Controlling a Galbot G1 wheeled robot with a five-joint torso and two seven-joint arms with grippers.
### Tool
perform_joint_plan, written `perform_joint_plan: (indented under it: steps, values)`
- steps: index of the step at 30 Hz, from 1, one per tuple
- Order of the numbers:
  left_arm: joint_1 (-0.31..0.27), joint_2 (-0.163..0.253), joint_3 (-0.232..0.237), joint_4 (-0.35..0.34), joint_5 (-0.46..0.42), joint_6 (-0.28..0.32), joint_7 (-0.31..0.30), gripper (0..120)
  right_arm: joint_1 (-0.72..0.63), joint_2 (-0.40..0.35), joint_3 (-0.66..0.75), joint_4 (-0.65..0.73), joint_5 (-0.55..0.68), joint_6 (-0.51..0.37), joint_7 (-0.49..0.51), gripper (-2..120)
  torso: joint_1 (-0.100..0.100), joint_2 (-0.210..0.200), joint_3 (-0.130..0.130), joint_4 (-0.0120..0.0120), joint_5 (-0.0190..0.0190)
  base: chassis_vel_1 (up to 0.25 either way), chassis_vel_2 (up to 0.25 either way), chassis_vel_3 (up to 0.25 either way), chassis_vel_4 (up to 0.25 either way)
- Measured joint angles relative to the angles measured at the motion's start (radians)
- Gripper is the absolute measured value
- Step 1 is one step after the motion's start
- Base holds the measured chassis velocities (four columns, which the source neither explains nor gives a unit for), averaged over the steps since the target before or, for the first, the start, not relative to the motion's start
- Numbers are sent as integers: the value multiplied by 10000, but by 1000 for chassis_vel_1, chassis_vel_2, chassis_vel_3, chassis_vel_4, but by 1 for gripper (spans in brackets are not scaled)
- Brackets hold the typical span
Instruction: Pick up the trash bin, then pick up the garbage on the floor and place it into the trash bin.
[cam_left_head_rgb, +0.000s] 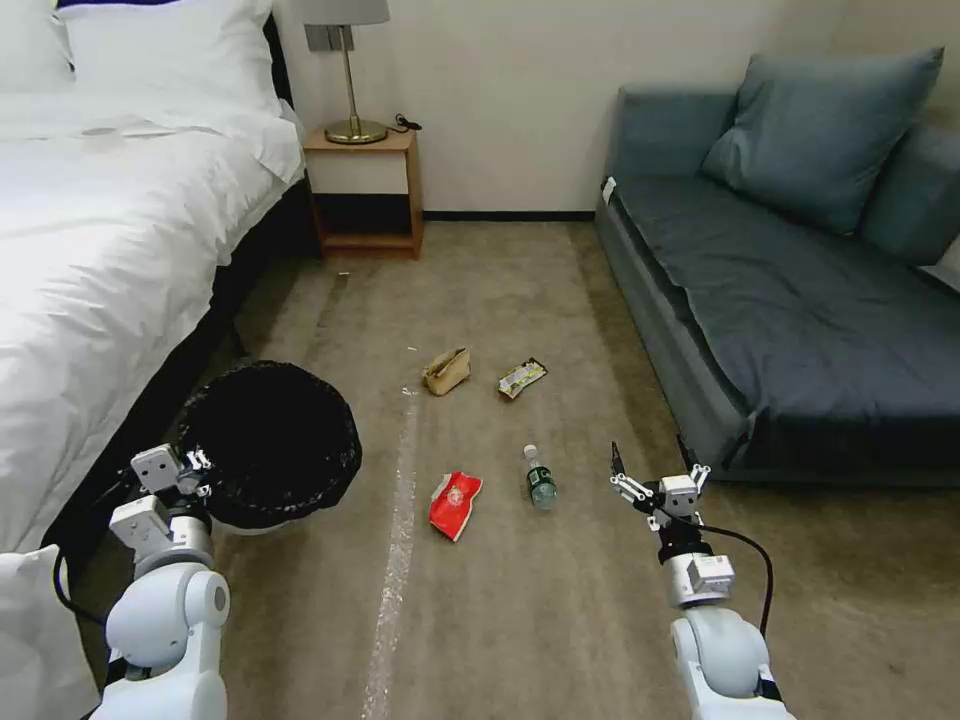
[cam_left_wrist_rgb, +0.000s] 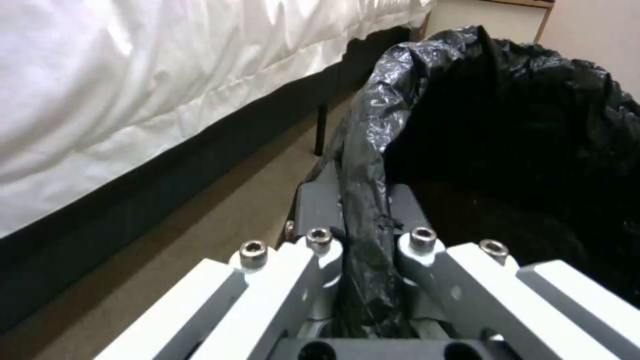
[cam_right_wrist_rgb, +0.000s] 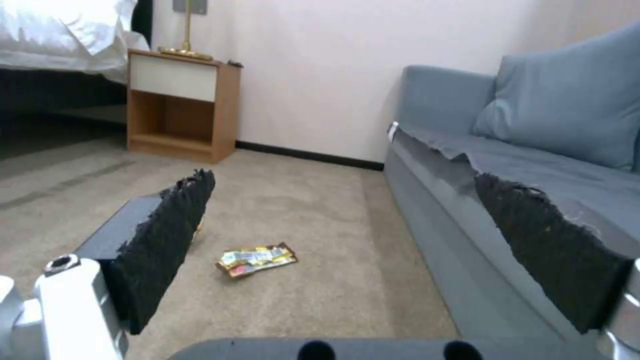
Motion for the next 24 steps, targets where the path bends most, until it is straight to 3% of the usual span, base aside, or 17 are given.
perform_joint_plan:
  steps: [24]
  values:
    - [78, 7, -50, -81, 77, -39, 7, 4, -7, 18, 142, 38, 191, 144, -391, 100, 0, 0, 2, 0, 0, 0, 0, 0, 0]
